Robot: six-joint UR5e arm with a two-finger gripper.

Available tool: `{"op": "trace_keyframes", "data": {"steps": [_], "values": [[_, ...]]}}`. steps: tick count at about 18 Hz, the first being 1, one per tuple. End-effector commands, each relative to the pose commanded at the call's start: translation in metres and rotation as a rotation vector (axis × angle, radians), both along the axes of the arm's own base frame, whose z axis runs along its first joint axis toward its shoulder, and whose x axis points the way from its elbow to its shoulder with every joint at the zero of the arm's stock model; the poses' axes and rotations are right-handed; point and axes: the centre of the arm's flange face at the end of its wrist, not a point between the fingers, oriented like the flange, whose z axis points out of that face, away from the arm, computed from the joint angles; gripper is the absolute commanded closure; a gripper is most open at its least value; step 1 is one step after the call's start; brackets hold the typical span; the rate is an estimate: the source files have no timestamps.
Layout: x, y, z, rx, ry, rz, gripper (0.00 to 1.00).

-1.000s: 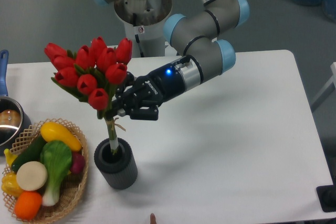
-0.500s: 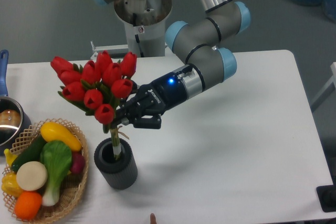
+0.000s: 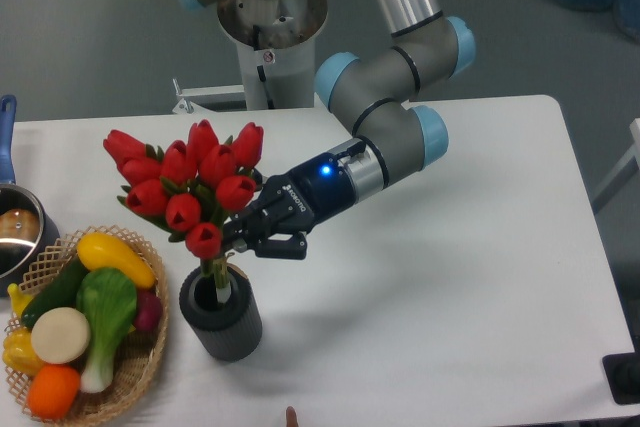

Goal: Insert the flowers into the vase
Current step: 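Align the tulip stems over the vase opening and lower them in, then push the tulip stems deeper into the grey vase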

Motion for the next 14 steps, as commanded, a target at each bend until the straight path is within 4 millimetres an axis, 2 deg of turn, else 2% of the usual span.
{"op": "trace_keyframes", "data": {"steps": [9, 12, 14], "values": [[0.003, 0.006, -0.017, -0.010, -0.007, -0.011, 0.81], [0.008, 0.012, -0.032, -0.048, 0.019, -0.022, 0.81], [0.008, 0.012, -0.033, -0.051, 0.018, -0.022, 0.81]]}}
